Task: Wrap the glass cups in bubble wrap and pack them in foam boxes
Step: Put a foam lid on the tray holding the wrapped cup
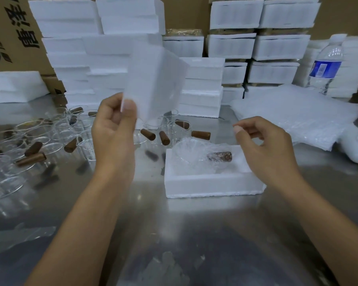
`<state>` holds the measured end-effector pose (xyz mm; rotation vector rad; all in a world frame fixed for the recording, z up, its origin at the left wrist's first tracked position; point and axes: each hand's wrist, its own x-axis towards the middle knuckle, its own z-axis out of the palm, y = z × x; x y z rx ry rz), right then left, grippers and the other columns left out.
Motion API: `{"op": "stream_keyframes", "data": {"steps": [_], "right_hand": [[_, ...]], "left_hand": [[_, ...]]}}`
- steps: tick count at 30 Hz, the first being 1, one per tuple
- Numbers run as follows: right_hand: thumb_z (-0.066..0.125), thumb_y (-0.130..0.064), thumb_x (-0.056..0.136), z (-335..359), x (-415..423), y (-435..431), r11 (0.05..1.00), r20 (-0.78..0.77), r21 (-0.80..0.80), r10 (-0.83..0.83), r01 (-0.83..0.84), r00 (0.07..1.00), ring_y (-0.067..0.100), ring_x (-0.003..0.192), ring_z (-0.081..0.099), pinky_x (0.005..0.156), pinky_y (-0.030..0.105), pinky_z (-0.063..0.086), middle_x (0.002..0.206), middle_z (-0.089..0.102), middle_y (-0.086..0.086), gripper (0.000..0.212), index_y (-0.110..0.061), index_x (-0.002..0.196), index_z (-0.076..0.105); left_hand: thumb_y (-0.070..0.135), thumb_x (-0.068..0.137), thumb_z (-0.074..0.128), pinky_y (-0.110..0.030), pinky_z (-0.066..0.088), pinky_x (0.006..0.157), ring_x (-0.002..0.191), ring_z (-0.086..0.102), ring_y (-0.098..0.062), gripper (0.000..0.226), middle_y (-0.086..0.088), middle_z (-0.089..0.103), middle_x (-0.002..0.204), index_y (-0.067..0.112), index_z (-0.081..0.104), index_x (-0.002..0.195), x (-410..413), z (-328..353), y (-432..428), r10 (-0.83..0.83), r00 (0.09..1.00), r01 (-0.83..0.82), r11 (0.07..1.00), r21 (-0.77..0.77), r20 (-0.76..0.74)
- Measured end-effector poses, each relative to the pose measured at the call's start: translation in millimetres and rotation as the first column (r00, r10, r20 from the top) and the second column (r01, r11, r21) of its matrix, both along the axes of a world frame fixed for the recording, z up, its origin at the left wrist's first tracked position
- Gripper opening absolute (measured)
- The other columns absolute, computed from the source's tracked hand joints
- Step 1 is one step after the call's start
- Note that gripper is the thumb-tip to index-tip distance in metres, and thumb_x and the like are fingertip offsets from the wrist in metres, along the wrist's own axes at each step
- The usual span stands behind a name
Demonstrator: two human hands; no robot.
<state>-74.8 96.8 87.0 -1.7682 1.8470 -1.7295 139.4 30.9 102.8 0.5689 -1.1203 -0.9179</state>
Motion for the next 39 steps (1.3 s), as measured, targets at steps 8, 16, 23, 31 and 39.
{"op": "stream_keyframes", "data": {"steps": [8, 16, 23, 31, 39], "right_hand": [[0.045, -0.059, 0.084, 6, 2, 1, 0.999, 0.253, -0.041, 0.020, -0.010, 0.967, -0.021, 0.097, 0.046, 0.073, -0.004, 0.035, 0.107, 0.049, -0.026, 0.049, -0.039, 0.129, 0.038], [0.052, -0.032, 0.093, 17, -10, 0, 0.991, 0.579, -0.011, 0.113, -0.130, 0.808, -0.004, 0.061, 0.059, 0.062, 0.014, 0.051, 0.061, 0.063, -0.020, 0.017, -0.026, 0.080, 0.060], [0.049, -0.032, 0.086, 18, -23, 0, 0.972, 0.676, 0.129, 0.059, -0.196, 0.735, 0.008, 0.062, 0.054, 0.063, 0.024, 0.045, 0.068, 0.058, -0.008, 0.020, -0.022, 0.071, 0.058], [0.046, -0.031, 0.085, 15, -34, 0, 0.938, 0.637, 0.238, 0.045, -0.252, 0.769, 0.008, 0.055, 0.055, 0.059, 0.025, 0.043, 0.053, 0.060, -0.012, 0.019, -0.023, 0.076, 0.060], [0.059, -0.048, 0.073, 10, -38, 2, 0.882, 0.604, 0.333, 0.072, -0.334, 0.794, 0.023, 0.083, 0.063, 0.081, 0.035, 0.049, 0.088, 0.068, 0.006, 0.036, -0.018, 0.090, 0.068]], "left_hand": [[0.026, 0.095, 0.050, -0.039, 0.057, 0.084, 0.081, 0.070, -0.023, 0.040, -0.004, 0.070, 0.080, 0.008, 0.073, 0.068, 0, -7, -4, -0.454, 0.694, 0.667, 0.697, 0.261, -0.559], [0.028, 0.093, 0.052, -0.039, 0.056, 0.087, 0.093, 0.063, -0.023, 0.018, -0.003, 0.066, 0.093, 0.015, 0.062, 0.101, -9, -5, 5, -0.481, 0.833, 0.552, 0.752, 0.360, -0.271], [0.025, 0.086, 0.033, -0.025, 0.042, 0.099, 0.123, 0.049, -0.002, 0.046, 0.016, 0.051, 0.133, 0.034, 0.042, 0.130, -16, -10, 13, -0.304, 0.931, 0.317, 0.948, -0.032, 0.203], [0.025, 0.100, 0.038, -0.024, 0.041, 0.064, 0.076, 0.052, -0.007, 0.012, 0.005, 0.051, 0.097, 0.033, 0.047, 0.098, -26, -19, 10, -0.221, 0.954, 0.179, 0.962, 0.208, 0.200], [0.017, 0.097, 0.045, -0.021, 0.045, 0.062, 0.075, 0.057, -0.005, 0.017, 0.007, 0.054, 0.097, 0.034, 0.050, 0.097, -26, -24, 7, -0.254, 0.956, 0.200, 0.930, 0.308, 0.147]]}}
